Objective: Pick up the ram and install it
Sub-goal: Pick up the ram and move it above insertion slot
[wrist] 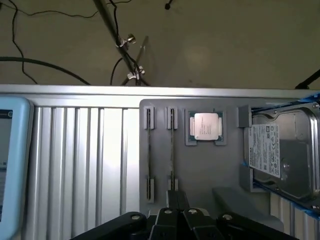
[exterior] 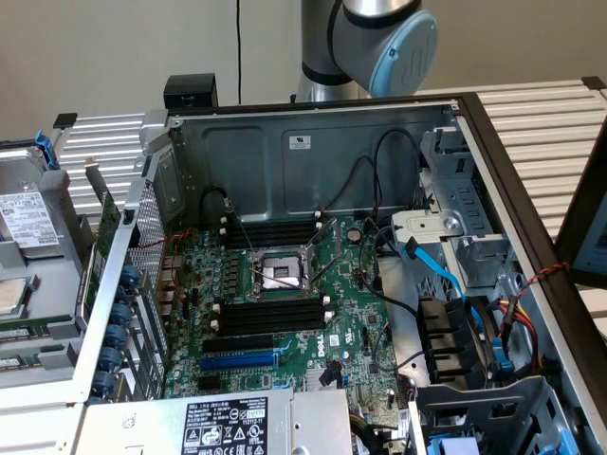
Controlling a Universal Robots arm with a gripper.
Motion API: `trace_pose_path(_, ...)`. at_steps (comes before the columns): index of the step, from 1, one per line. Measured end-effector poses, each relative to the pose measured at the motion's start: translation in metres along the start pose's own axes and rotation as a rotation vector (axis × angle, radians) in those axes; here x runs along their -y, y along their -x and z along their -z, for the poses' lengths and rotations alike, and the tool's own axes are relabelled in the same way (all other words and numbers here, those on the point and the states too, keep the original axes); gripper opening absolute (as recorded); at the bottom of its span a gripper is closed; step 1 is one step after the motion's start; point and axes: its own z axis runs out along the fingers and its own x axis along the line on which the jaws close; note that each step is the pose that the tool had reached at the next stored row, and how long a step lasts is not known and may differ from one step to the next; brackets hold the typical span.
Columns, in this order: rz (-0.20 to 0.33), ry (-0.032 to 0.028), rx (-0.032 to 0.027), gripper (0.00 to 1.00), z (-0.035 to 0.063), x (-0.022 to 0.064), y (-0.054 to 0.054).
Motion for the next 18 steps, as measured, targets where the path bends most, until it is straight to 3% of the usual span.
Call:
trace_pose_path(1,0.006,0.0001,-0.0003,0.11,-0.0008,-0.0013,0.0)
trace_pose_path(5,0.045,0.0005,-0.0024,0.31,-0.0086,-0.0055,0.0)
trace_pose_path(14,0.085,0.0009,-0.005,0.33,-0.0242,-0.0071,-0.004)
trace_pose_path(15,0.085,0.0006,-0.0064,0.39,-0.0253,-0.0071,-0.004)
trace_pose_path(18,0.078,-0.0037,-0.0163,0.39,-0.0274,-0.0071,-0.005)
